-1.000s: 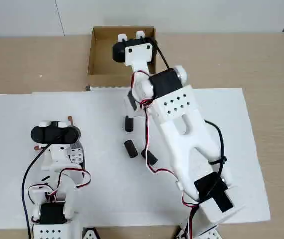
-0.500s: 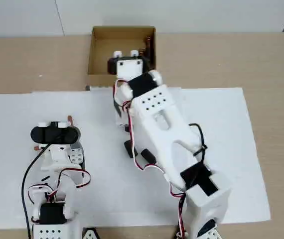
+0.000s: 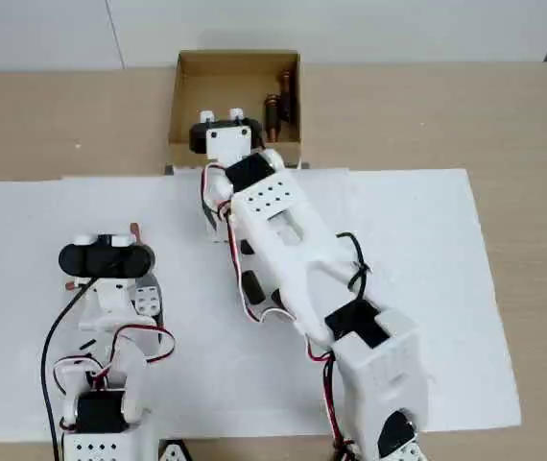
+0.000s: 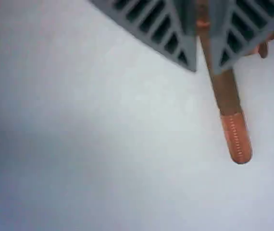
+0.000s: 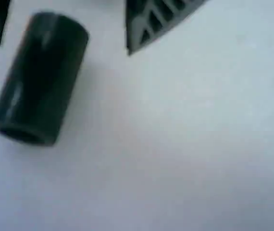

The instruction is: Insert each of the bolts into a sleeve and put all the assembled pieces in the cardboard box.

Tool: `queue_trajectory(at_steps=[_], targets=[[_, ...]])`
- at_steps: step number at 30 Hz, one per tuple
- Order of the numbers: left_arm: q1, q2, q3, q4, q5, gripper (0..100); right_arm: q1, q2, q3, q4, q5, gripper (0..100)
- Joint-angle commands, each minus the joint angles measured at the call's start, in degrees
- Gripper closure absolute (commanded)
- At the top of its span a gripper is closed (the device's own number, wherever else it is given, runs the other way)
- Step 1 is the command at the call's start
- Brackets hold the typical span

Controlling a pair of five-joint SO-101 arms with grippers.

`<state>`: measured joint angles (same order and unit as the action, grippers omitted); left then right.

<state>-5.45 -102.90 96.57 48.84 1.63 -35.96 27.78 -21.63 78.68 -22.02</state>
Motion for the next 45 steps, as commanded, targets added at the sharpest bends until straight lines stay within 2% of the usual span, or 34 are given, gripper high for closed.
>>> queue_trajectory(at_steps=[1, 10, 14, 20, 26, 39, 45], targets=[[0.26, 0.0, -0.22, -0.44, -0.09, 99, -0.04, 0.75, -0.35, -2.15, 0.0, 83.9], [0.26, 0.0, -0.22, -0.44, -0.09, 99, 1.63, 4.97, -0.35, -2.51, 0.88, 84.9], [0.26, 0.0, -0.22, -0.44, -0.09, 99, 2.59, 6.2, -0.35, -2.51, 0.97, 99.1], [0.26, 0.0, -0.22, -0.44, -0.09, 99, 2.95, 4.97, -0.44, -1.89, 0.97, 99.5], [0.35, 0.0, -0.22, -0.44, -0.09, 99, 3.03, -7.34, -0.35, -0.84, 1.14, 99.5], [0.35, 0.0, -0.22, -0.35, -0.09, 99, 3.3, -35.47, -0.09, 18.07, 0.62, 99.5], [0.26, -0.26, -0.22, 0.62, -0.09, 99, 8.4, -46.55, 2.11, 18.68, -1.05, 99.5]])
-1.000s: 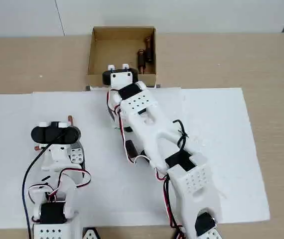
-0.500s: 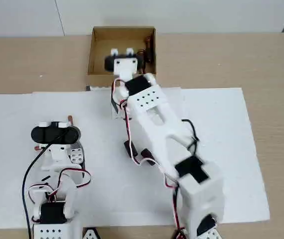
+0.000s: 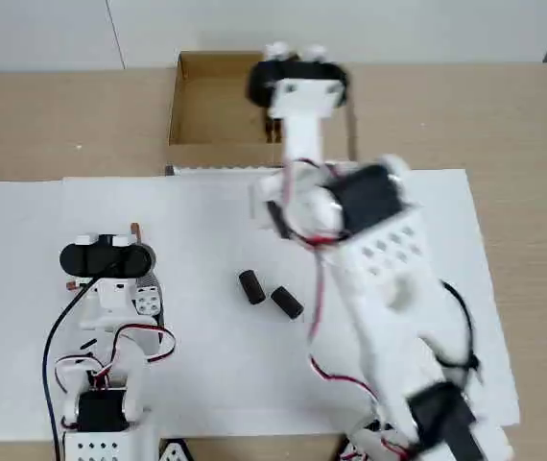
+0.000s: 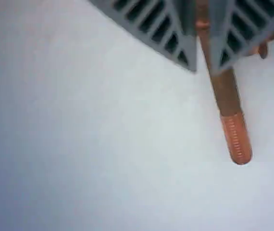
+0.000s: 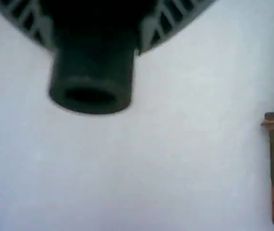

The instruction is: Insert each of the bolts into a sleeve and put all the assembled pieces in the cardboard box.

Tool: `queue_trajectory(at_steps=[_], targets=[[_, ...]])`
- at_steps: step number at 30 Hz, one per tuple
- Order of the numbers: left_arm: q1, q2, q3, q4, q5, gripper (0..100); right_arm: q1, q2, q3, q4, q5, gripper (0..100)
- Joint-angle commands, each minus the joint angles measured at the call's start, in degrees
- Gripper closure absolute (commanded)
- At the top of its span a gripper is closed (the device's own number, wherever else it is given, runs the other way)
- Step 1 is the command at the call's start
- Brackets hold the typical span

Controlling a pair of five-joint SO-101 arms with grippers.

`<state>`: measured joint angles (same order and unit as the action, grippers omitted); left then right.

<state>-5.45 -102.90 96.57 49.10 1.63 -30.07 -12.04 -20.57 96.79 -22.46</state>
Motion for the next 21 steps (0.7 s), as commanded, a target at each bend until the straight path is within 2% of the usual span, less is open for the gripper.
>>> queue_trajectory(at_steps=[1, 12, 17, 21], targets=[[0.18, -0.26, -0.22, 0.44, -0.09, 99, 3.21, -8.92, 2.81, 0.75, -0.62, 99.5], [-0.18, -0.09, -2.33, 1.14, -0.09, 99, 18.24, -34.86, 32.7, -2.15, -0.35, 99.5], [-0.18, 0.09, -10.86, 7.38, 0.0, 99, 25.1, -44.0, 49.05, -10.07, 2.9, 99.5], [-0.18, 0.18, -20.09, 15.03, 0.0, 99, 27.56, -50.24, 60.92, -15.52, 5.54, 99.5]])
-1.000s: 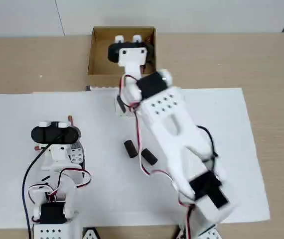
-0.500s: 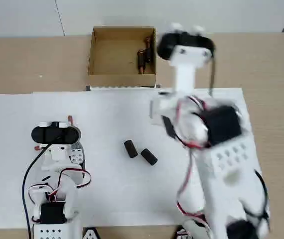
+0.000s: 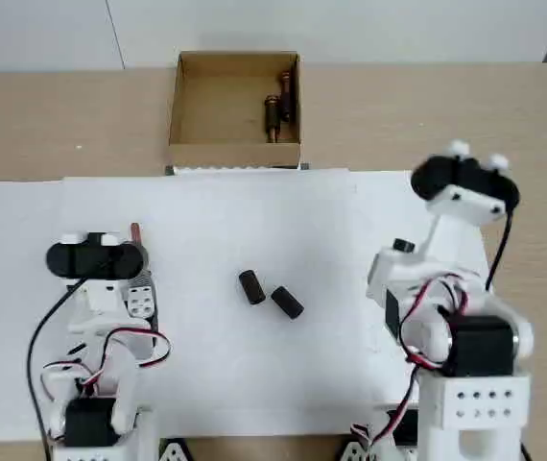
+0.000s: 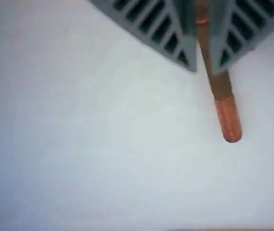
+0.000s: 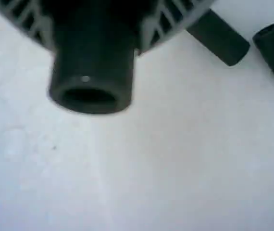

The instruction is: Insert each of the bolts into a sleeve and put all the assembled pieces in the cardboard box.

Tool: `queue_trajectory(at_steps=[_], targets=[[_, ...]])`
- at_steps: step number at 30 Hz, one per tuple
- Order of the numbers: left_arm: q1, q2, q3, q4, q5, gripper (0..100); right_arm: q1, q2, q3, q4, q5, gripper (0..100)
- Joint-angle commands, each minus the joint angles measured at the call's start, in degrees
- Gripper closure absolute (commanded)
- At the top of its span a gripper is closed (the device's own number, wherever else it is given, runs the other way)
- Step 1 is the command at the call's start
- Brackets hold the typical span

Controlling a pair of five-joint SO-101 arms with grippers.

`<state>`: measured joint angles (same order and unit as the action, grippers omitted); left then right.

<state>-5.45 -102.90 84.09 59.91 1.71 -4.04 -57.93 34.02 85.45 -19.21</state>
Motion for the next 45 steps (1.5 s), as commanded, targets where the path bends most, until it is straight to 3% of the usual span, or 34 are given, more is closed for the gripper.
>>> queue_trajectory(at_steps=[1, 8, 23, 26, 34, 38, 45], targets=[[-0.18, 0.18, -9.89, 5.8, -0.09, 99, 2.15, -5.67, 8.7, -5.23, 2.81, 99.5], [-0.18, 7.38, -23.08, 15.03, 0.09, 99, 3.56, -11.65, 17.67, -8.66, 3.16, 99.5], [-0.26, 52.22, -52.53, 15.74, 0.18, 99, 3.82, -14.2, 19.6, -8.48, -0.35, 99.5], [-0.26, 58.64, -55.34, 16.35, 0.18, 99, 6.99, -14.2, 19.52, -8.66, -0.35, 99.5], [-0.44, 76.04, -68.35, 33.05, 0.09, 99, 11.91, -14.2, 19.52, -7.69, -0.09, 99.5], [-4.57, 83.87, -73.89, 38.59, -0.44, 99, 11.91, -14.2, 19.52, -7.96, -0.26, 99.5], [-10.55, 92.57, -76.7, 40.53, -20.13, 99, 11.91, -14.2, 19.52, -8.04, -0.35, 99.5]])
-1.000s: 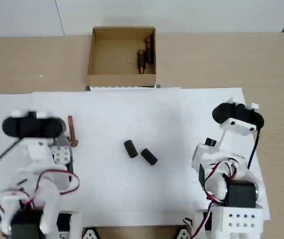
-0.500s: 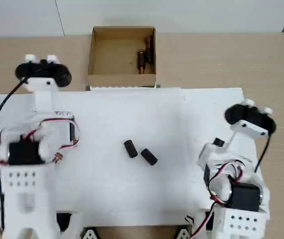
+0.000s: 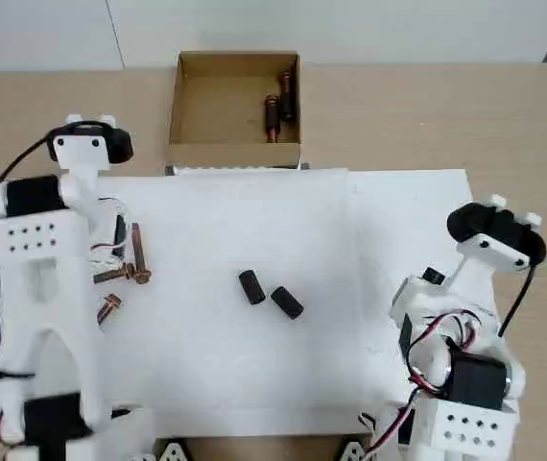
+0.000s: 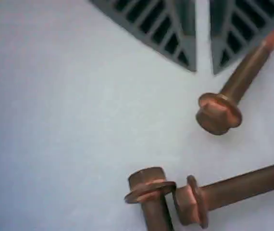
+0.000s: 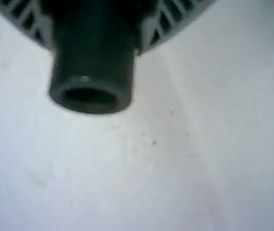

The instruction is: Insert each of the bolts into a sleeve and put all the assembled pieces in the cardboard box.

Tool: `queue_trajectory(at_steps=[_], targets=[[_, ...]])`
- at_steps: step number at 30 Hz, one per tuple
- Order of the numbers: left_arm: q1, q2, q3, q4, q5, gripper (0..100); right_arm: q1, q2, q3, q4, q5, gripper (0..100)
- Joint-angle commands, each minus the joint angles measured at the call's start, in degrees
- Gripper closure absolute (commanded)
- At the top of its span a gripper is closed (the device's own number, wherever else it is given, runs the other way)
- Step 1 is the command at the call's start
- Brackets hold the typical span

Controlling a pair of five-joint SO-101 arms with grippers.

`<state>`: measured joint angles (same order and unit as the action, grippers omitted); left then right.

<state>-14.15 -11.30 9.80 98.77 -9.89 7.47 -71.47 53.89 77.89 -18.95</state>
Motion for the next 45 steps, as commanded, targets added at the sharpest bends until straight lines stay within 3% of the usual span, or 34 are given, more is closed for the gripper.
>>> queue_trajectory(at_steps=[1, 9, 18, 21, 45], targets=[[-2.29, 1.49, -2.42, 1.58, -12.84, 99, 0.48, -0.66, -0.35, -0.48, -0.62, 99.5], [-2.46, 1.76, -2.15, 1.58, -37.27, 99, 0.48, -0.66, -0.35, -0.48, -0.62, 99.5], [-2.46, 1.93, 1.1, -0.88, -56.79, 99, 0.31, -0.66, -0.44, -0.48, -0.62, 99.5], [-2.29, 2.46, 3.21, -1.93, -61.8, 95, 0.31, -0.66, -0.44, -0.48, -0.44, 99.5], [-3.6, 21.19, 2.86, -15.3, -65.32, 92, 0.48, -0.66, -0.44, -0.04, -0.35, 99.5]])
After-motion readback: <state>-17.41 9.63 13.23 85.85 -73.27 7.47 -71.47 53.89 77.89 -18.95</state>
